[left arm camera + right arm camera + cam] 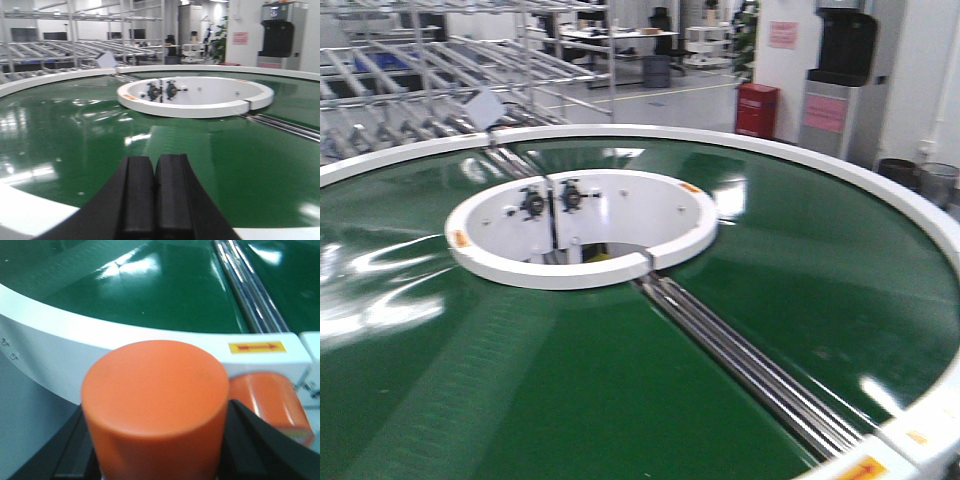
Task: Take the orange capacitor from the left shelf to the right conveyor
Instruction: 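Position the base facing the green conveyor belt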
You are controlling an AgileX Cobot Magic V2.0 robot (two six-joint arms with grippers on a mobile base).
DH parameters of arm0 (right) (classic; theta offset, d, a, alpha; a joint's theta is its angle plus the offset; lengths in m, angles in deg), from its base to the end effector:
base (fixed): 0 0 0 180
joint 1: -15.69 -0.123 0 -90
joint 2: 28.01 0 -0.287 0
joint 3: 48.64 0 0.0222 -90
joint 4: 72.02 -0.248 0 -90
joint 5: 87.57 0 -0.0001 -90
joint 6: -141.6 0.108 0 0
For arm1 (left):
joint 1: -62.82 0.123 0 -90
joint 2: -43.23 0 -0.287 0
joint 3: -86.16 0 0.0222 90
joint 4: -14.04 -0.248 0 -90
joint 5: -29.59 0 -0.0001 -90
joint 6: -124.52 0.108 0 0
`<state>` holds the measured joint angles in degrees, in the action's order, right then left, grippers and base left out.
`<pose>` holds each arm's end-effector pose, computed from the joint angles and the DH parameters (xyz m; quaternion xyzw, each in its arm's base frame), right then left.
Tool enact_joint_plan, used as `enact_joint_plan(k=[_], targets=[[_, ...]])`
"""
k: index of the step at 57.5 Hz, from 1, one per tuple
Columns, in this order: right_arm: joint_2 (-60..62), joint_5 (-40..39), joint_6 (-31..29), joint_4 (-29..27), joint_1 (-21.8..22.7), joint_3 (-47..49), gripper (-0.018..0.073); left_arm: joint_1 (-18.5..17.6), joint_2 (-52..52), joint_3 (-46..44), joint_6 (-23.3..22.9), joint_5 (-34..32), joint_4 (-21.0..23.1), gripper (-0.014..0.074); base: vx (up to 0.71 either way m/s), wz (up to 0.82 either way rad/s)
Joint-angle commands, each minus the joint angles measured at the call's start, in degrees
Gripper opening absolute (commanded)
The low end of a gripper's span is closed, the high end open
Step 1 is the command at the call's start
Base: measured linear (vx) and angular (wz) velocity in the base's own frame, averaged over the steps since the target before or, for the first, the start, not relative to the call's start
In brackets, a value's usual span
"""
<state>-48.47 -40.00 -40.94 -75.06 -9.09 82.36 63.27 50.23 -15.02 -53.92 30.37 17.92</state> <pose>0.0451 0.0255 0.2821 -0.1964 0.8296 0.1262 0.5073 0.0687 0.0004 0.2045 -0.0162 0.6856 -0.0122 0.7277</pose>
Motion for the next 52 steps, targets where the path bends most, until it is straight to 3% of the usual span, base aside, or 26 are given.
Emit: enact_joint_plan(k=[1, 22, 52], targets=[[-0.46, -4.50, -0.01, 0.18, 0.27, 1.55, 0.0270, -0.50, -0.67, 1.86, -0.06, -4.69, 0.35, -0.0006, 0.16, 0.46], [-0.46, -4.50, -0.01, 0.18, 0.27, 1.55, 0.0270, -0.50, -0.67, 1.86, -0.06, -4.69, 0.35, -0.0006, 0.13, 0.34], [-0.46, -4.50, -0.01, 0.18, 0.27, 1.55, 0.0270, -0.50, -0.67, 1.86, -0.06, -4.69, 0.35, -0.0006, 0.08, 0.10]])
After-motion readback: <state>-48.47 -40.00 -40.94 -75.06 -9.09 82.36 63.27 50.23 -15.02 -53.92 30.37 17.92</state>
